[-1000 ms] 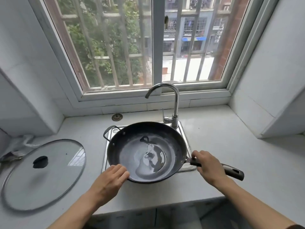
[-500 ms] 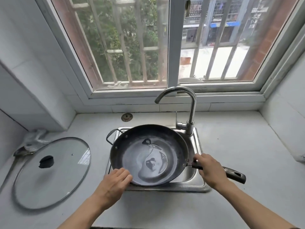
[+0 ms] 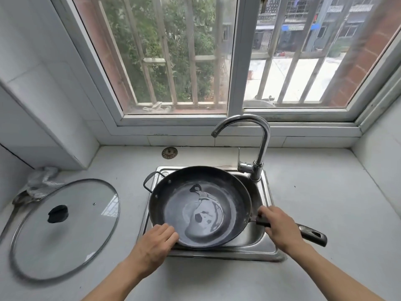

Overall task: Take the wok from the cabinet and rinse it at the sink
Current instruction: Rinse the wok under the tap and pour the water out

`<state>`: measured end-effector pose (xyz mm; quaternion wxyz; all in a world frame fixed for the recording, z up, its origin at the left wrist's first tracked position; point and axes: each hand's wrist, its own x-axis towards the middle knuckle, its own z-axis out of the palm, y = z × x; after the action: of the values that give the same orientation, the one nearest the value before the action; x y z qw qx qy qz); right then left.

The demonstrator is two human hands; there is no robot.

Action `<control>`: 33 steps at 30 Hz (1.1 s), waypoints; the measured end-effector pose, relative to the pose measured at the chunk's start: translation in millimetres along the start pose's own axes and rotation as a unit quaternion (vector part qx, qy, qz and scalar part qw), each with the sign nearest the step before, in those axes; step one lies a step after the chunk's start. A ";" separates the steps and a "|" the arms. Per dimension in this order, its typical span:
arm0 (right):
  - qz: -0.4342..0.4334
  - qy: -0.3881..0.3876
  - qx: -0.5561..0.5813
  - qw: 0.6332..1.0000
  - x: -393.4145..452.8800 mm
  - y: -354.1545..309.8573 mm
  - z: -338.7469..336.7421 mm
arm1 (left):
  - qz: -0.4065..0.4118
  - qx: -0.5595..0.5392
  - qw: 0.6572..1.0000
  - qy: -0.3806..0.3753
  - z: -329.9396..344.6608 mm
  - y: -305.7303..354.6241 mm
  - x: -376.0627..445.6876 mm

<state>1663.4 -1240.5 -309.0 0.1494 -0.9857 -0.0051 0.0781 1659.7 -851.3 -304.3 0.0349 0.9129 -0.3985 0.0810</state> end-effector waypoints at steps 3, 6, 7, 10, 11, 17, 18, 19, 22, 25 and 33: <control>-0.001 0.002 0.002 1.000 1.2 3.8 2.6 | 0.002 0.002 1.000 -0.006 3.8 1.6 -0.2; -0.003 0.004 0.001 1.000 1.9 7.7 5.3 | 0.001 0.001 1.000 -0.005 9.7 5.2 -0.5; -0.004 0.005 0.001 1.000 2.3 9.1 6.2 | 0.002 -0.001 1.000 -0.005 12.0 6.7 -0.6; -0.007 0.005 -0.005 1.000 3.9 13.3 8.4 | 0.004 -0.007 1.000 -0.007 18.4 10.6 -0.9; -0.007 0.004 -0.007 1.000 4.7 14.8 9.0 | 0.005 -0.008 1.000 -0.008 19.9 12.1 -1.1; -0.009 -0.002 -0.007 1.000 8.4 20.8 14.4 | -0.001 -0.009 1.000 -0.014 27.4 21.4 0.9; -0.009 -0.004 -0.006 1.000 8.7 21.6 15.2 | -0.002 -0.009 1.000 -0.017 27.8 21.9 1.2; -0.010 -0.006 -0.004 1.000 8.9 22.3 16.0 | -0.001 -0.008 1.000 -0.019 27.6 22.3 1.1; -0.003 -0.006 0.002 1.000 9.2 23.5 18.0 | -0.005 -0.012 1.000 -0.021 24.8 22.8 2.8; 0.007 -0.003 0.010 1.000 9.8 23.7 20.5 | -0.010 -0.020 0.999 -0.034 22.2 22.6 5.9; 0.039 -0.026 0.083 0.995 10.7 25.5 30.2 | 0.036 -0.008 0.998 -0.041 13.8 15.2 14.3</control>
<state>1668.9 -1255.7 -346.7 0.2273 -0.9670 0.0358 0.1093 1659.8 -873.8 -315.4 0.0228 0.9005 -0.4324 0.0413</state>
